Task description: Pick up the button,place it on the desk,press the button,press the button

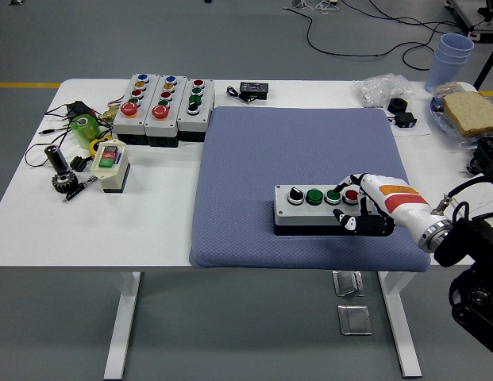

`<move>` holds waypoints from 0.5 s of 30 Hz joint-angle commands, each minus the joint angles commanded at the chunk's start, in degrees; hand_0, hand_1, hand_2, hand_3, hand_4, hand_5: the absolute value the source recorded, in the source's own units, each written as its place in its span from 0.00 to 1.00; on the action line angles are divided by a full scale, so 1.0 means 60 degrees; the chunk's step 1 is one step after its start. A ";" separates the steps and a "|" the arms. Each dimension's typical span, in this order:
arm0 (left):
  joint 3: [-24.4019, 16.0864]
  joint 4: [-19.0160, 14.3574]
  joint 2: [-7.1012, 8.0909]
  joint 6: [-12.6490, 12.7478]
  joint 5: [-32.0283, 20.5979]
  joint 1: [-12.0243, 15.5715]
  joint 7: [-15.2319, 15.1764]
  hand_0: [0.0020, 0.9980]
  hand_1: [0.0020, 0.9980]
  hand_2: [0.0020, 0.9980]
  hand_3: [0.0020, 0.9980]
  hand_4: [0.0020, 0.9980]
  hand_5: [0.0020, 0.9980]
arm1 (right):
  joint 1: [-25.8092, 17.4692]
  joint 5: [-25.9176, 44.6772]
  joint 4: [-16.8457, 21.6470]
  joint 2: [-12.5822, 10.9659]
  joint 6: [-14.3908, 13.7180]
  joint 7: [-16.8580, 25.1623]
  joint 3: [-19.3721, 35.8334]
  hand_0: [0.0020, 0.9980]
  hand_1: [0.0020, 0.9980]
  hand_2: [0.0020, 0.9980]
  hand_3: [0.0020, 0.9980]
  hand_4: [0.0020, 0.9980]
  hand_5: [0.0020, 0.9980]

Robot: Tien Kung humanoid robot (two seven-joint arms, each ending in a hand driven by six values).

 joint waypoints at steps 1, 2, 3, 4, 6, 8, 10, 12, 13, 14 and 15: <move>0.0000 0.0000 0.0002 0.0001 -0.0015 -0.0012 0.0000 0.65 0.61 0.60 0.57 0.31 0.86 | 0.0017 -0.0003 -0.0016 0.0020 0.0005 -0.0002 -0.0018 0.09 0.00 0.19 0.66 0.64 0.36; 0.0000 0.0000 0.0002 0.0001 -0.0020 -0.0016 0.0000 0.65 0.61 0.60 0.57 0.31 0.86 | 0.0023 -0.0004 -0.0022 0.0027 0.0007 -0.0003 -0.0025 0.09 0.00 0.19 0.66 0.64 0.36; -0.0006 0.0000 0.0004 0.0004 -0.0031 -0.0024 0.0001 0.65 0.61 0.60 0.57 0.31 0.86 | 0.0042 0.0004 -0.0052 0.0047 0.0013 -0.0006 -0.0048 0.09 0.00 0.19 0.66 0.64 0.36; -0.0016 0.0000 0.0006 0.0009 -0.0049 -0.0035 0.0003 0.65 0.61 0.60 0.57 0.31 0.86 | 0.0071 0.0018 -0.0100 0.0078 0.0021 -0.0010 -0.0085 0.09 0.00 0.19 0.66 0.64 0.36; -0.0011 0.0000 0.0010 0.0007 -0.0052 -0.0059 0.0001 0.65 0.61 0.60 0.57 0.31 0.86 | 0.0125 0.0030 -0.0198 0.0149 0.0052 -0.0021 -0.0152 0.09 0.00 0.19 0.66 0.64 0.36; -0.0022 0.0000 0.0012 0.0006 -0.0050 -0.0069 0.0003 0.65 0.61 0.60 0.57 0.31 0.86 | 0.0149 0.0027 -0.0247 0.0187 0.0080 -0.0032 -0.0182 0.09 0.00 0.19 0.66 0.64 0.36; -0.0018 0.0000 0.0013 0.0011 -0.0069 -0.0082 0.0001 0.65 0.61 0.60 0.57 0.31 0.86 | 0.0149 0.0046 -0.0280 0.0214 0.0087 -0.0019 -0.0208 0.09 0.00 0.19 0.66 0.64 0.36; -0.0018 0.0000 0.0013 0.0017 -0.0087 -0.0089 0.0000 0.65 0.61 0.60 0.57 0.31 0.86 | 0.0150 0.0065 -0.0312 0.0221 0.0093 -0.0016 -0.0221 0.09 0.00 0.19 0.66 0.64 0.36; -0.0014 0.0000 0.0014 0.0019 -0.0098 -0.0099 -0.0001 0.65 0.61 0.60 0.57 0.31 0.86 | 0.0146 0.0076 -0.0341 0.0220 0.0100 -0.0020 -0.0222 0.09 0.00 0.19 0.66 0.64 0.36; -0.0009 0.0000 0.0015 0.0018 -0.0102 -0.0105 -0.0002 0.65 0.61 0.60 0.57 0.31 0.86 | 0.0141 0.0078 -0.0358 0.0218 0.0105 -0.0023 -0.0220 0.09 0.00 0.19 0.66 0.64 0.36; -0.0008 0.0000 0.0015 0.0018 -0.0104 -0.0107 -0.0002 0.65 0.61 0.60 0.57 0.31 0.86 | 0.0140 0.0079 -0.0362 0.0218 0.0106 -0.0024 -0.0219 0.09 0.00 0.19 0.66 0.64 0.36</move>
